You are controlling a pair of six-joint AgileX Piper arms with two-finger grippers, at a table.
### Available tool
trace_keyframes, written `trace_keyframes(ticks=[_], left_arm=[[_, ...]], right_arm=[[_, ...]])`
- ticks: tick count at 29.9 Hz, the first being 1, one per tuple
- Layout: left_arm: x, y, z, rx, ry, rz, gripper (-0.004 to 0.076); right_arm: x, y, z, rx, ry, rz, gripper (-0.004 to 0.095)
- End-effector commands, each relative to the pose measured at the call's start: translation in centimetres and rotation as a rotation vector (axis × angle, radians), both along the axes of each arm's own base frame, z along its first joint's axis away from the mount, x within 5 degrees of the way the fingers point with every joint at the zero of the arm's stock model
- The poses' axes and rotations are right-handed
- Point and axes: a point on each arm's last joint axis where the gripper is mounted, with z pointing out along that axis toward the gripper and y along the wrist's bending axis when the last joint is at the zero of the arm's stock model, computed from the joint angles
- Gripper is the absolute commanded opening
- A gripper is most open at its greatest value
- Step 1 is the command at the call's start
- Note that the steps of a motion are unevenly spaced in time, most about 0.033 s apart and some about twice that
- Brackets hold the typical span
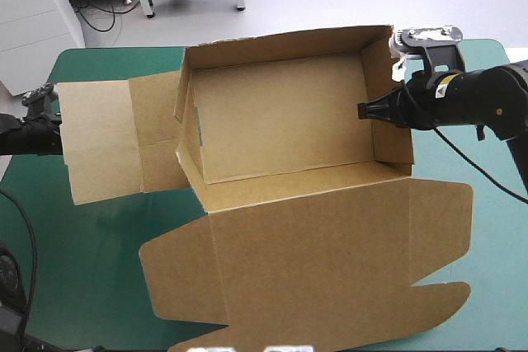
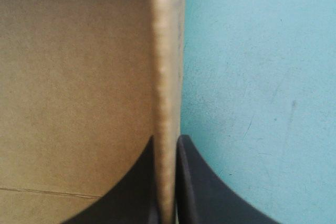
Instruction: Fold the box
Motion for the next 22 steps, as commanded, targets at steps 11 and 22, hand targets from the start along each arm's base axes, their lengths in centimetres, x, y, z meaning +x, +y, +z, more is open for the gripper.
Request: trace_keyframes(ticks=[11,22], left_arm=[[-0.6,-5.4,2.4,-0.087,-0.036,-0.234,0.0505],[-1.3,-9.7,4.4,-0.349,-0.095,-0.435,0.0505]], right_arm=[[0.6,-0.2,1.2,0.012,-0.102,-0.032,-0.0002],[4.0,0.0,-0.3,-0.037,-0.131,-0.109,-0.0004]])
